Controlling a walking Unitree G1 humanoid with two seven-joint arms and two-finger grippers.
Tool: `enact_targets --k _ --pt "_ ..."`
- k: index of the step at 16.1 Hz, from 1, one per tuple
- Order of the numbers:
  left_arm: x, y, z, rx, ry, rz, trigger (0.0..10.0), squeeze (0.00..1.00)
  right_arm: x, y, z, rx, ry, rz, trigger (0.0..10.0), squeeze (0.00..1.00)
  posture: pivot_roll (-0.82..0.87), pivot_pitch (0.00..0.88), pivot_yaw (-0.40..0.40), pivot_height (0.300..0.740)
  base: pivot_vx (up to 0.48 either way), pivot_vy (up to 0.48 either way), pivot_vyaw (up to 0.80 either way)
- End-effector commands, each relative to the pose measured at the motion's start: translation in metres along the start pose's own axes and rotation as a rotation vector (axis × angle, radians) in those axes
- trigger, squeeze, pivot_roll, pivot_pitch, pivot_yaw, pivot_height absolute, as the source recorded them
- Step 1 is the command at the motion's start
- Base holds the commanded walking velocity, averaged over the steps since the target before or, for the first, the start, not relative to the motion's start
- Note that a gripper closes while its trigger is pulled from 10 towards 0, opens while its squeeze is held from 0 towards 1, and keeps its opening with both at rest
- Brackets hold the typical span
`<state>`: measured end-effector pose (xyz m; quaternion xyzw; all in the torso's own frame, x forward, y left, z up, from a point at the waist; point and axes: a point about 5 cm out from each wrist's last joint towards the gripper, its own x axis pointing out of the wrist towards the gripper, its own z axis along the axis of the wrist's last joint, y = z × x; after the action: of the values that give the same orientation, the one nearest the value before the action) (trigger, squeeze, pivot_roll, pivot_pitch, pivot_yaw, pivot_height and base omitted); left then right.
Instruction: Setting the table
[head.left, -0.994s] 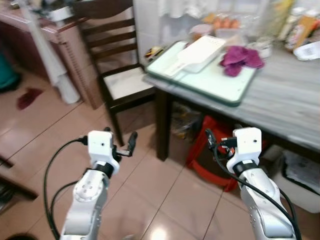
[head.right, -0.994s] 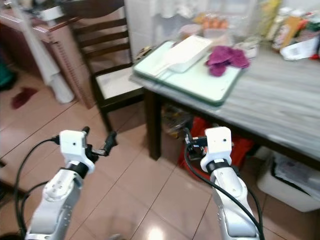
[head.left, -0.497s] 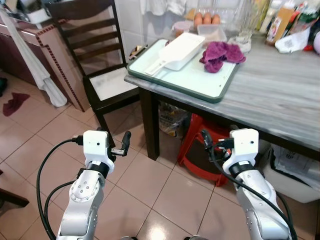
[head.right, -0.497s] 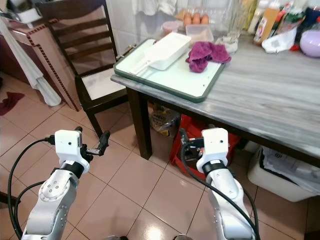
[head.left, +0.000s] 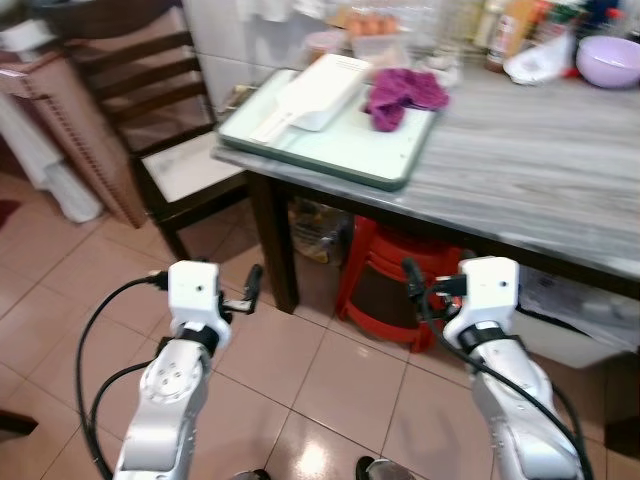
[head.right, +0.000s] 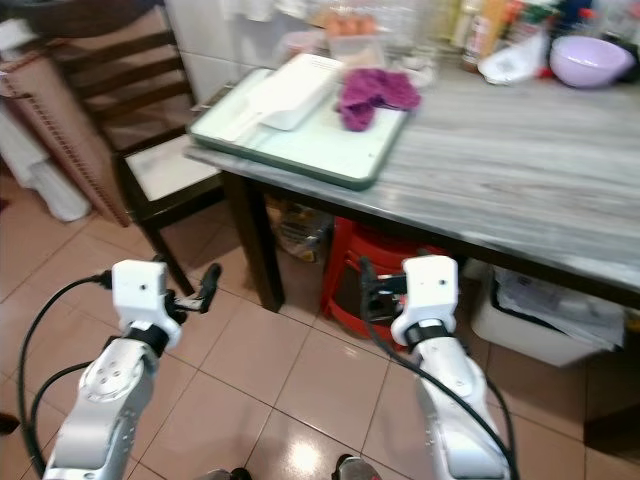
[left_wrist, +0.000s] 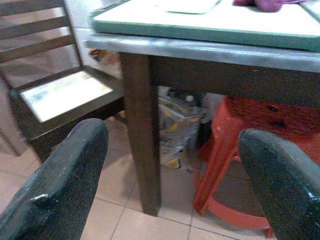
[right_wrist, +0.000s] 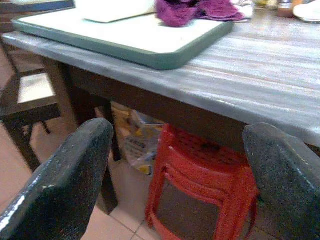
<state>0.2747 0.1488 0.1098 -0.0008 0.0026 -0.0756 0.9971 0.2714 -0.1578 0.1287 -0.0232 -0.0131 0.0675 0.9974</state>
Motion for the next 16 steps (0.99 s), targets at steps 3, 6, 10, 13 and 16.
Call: enact_targets --k 3,6,10,13,16 --pt "-0.0036 0.0058 -0.003 0.011 0.024 0.027 10.0 0.0 0.0002 0.003 0.0021 0.008 -0.007 0.007 10.0 0.0 -0.12 0.166 0.047 0.74 -0.264 0.0 0.0" --pt "-0.0036 0.0058 -0.0029 0.014 0.029 0.029 10.0 0.0 0.0005 0.0029 0.0028 0.007 -0.008 0.006 10.0 0.0 -0.12 0.166 0.047 0.74 -0.302 0.0 0.0" --pt "-0.0026 0.0052 -0.0044 0.018 0.041 0.024 10.0 0.0 0.0021 0.0007 0.004 0.002 -0.012 0.001 10.0 0.0 -0.12 0.166 0.047 0.74 -0.353 0.0 0.0" --pt "-0.002 0.0051 -0.005 0.022 0.044 0.022 10.0 0.0 0.0021 0.0 0.0043 -0.001 -0.013 -0.005 10.0 0.0 -0.12 0.166 0.047 0.74 -0.344 0.0 0.0" --pt "-0.0019 0.0053 -0.0043 0.026 0.038 0.019 10.0 0.0 0.0028 -0.0007 0.0057 -0.005 -0.017 -0.01 10.0 0.0 -0.12 0.166 0.047 0.74 -0.292 0.0 0.0"
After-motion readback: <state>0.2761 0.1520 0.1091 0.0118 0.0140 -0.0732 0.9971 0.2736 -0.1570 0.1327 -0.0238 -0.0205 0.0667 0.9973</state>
